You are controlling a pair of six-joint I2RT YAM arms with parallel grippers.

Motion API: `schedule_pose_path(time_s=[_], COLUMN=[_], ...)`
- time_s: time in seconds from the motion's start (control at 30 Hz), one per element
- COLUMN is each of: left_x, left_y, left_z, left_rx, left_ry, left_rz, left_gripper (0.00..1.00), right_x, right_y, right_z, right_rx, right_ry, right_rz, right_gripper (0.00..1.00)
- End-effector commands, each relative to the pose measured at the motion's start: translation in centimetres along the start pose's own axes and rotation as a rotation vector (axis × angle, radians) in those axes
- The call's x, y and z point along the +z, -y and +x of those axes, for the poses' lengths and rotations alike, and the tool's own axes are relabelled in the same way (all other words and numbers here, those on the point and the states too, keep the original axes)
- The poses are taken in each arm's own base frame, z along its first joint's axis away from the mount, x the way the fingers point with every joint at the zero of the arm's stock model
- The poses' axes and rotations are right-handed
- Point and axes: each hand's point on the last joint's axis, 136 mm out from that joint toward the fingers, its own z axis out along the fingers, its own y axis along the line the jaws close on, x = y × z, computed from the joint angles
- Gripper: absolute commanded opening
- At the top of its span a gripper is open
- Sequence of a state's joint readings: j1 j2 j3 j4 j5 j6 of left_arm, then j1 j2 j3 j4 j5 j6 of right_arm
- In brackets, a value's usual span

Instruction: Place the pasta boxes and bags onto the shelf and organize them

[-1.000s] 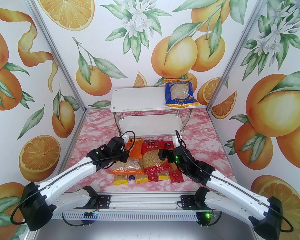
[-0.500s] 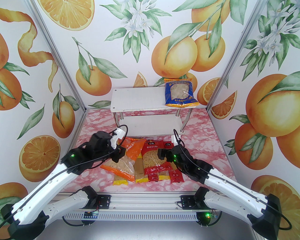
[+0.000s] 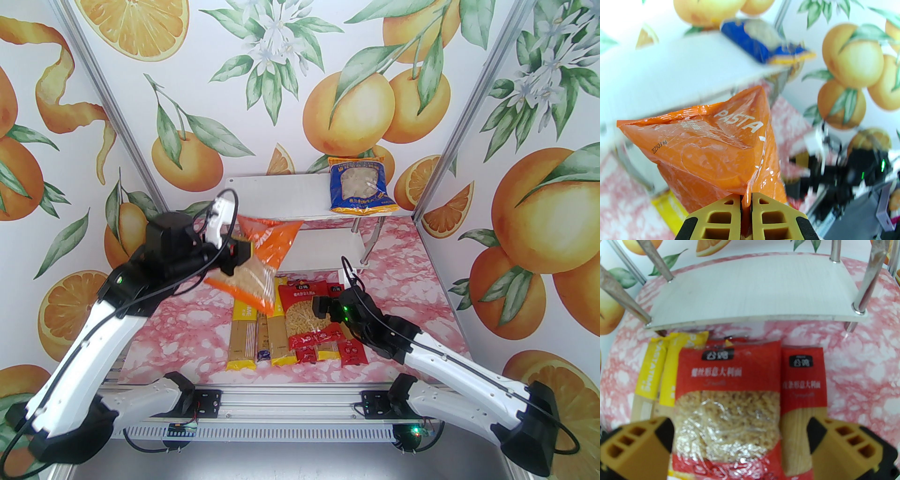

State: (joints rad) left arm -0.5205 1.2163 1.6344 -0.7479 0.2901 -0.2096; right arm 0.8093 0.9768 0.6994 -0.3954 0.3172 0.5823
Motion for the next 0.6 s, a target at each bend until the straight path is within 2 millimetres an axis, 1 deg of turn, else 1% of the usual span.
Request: schedule_pose_path(time_s=[0.0,0.1,0.17,0.3,0.43,0.5,0.57], left_x=[-3.8,-3.8,-3.9,-3.6,-2.8,-2.3,-2.0], left_y=[3.8,3.6,3.2,1.1,-1.7,-2.4,-2.6], left_z=[-10.9,-13.8,-15.3,-17.7,-18.8,-19.1,-19.4], left_rx=[0.118,0.117,0.114,0.099,0.078,0.071,0.064], left_ry=[0.350,0.397,0.428,0.476,0.517,0.530,0.544], left_rz=[0.124,0.136,0.127,0.060,-0.062,-0.086,-0.089], left_gripper=[0.00,0.00,0.00,0.00,0.00,0.00,0.00], right_x=[-0.3,0.0,0.3,0.8,1.0,0.9,0.8], right_y=[-1.1,-1.6,-2.0,-2.6,-2.9,-2.9,-2.9], right_z=[-1.7,-2.0,-2.0,-2.0,-2.1,-2.2,-2.4], right_rx=[-0.007,-0.016,-0.022,-0.029,-0.033,-0.036,-0.040], right_ry=[0.031,0.031,0.024,0.008,0.005,0.007,0.011], right_rz=[-0.035,-0.044,-0.052,-0.069,-0.075,-0.076,-0.074], right_gripper=[1.00,1.00,1.00,1.00,1.00,1.00,1.00])
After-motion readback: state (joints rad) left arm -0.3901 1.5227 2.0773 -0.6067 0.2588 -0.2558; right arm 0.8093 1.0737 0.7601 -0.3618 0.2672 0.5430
